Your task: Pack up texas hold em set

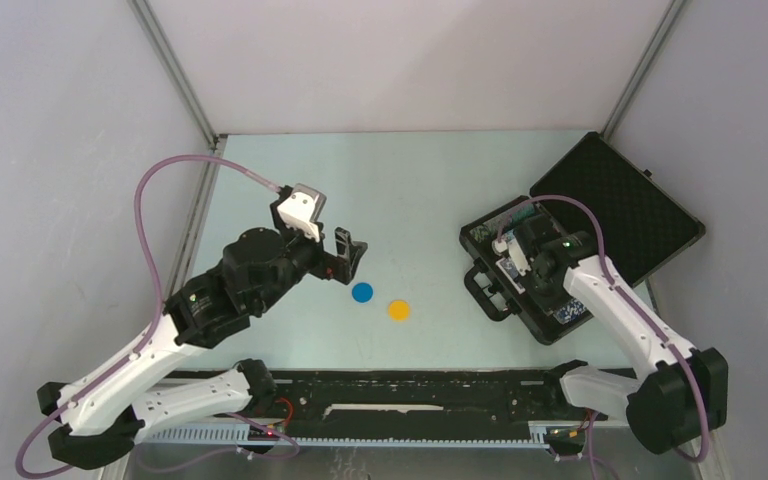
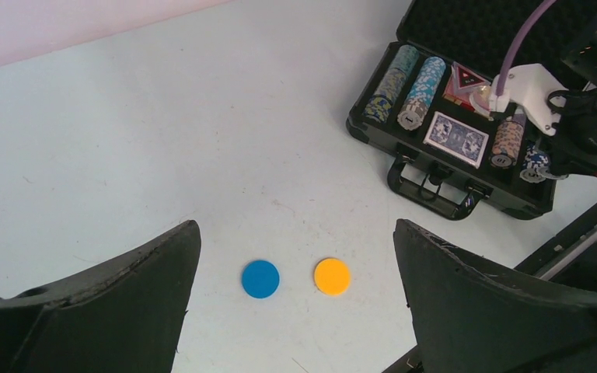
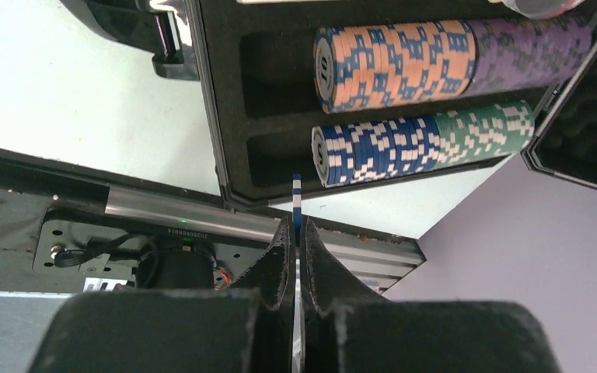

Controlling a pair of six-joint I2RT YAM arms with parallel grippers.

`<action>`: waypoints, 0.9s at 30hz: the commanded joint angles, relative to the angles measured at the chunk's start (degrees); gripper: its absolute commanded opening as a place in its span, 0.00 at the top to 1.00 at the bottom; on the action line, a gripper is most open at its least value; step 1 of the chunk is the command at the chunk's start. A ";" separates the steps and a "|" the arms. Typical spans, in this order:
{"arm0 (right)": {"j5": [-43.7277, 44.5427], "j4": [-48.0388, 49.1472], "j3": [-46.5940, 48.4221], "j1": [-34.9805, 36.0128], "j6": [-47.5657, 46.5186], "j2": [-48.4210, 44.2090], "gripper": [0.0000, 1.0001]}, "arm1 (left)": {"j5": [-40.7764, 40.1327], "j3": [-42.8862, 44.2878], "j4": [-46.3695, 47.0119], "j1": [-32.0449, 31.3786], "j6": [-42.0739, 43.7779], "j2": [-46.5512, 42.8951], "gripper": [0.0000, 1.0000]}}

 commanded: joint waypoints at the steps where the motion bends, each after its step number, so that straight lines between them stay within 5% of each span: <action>1: 0.14 4.20 -0.91 -0.39 -0.79 2.86 1.00 | -1.36 -1.17 1.67 -0.46 1.83 0.28 0.01; 27: 7.03 7.00 -4.67 -0.74 -0.15 6.05 0.86 | -1.34 -1.60 1.85 -2.11 2.34 0.28 0.01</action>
